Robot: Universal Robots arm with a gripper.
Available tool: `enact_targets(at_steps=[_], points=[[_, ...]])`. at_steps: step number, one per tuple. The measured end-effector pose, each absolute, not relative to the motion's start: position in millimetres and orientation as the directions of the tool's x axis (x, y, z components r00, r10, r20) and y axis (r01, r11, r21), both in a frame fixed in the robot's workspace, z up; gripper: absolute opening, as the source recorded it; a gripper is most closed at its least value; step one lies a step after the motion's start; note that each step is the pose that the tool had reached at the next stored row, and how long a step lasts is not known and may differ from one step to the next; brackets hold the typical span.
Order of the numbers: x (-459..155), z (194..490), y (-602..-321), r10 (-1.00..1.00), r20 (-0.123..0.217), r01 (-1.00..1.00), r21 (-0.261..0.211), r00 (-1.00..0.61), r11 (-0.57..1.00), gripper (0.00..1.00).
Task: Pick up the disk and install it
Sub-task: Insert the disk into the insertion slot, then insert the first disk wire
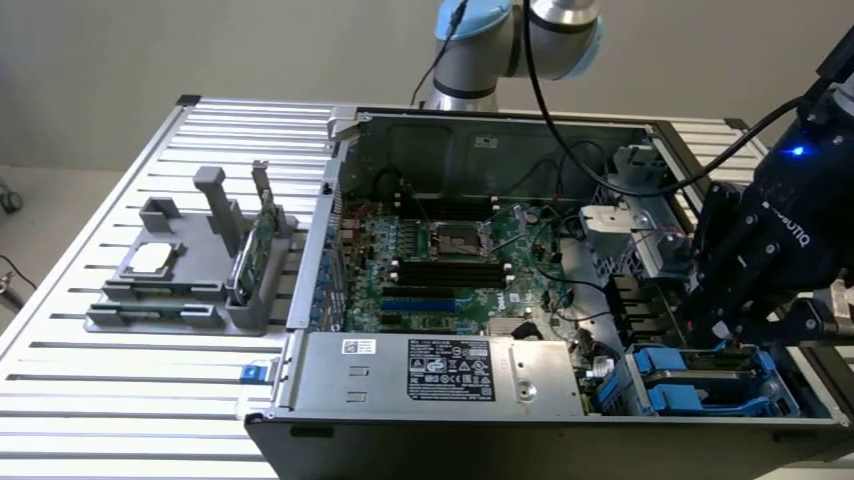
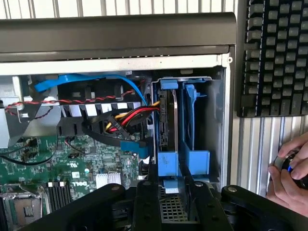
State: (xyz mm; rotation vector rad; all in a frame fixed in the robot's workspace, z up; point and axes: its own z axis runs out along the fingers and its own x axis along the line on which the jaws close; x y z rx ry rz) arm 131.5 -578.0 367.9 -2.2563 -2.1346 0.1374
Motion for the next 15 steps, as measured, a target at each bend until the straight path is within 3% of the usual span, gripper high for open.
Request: enact_targets(at_steps=[15], points=[[130.7, 368.1, -576.7, 0.998, -0.042, 0.995, -0.083, 0.055, -0.058, 0.31]])
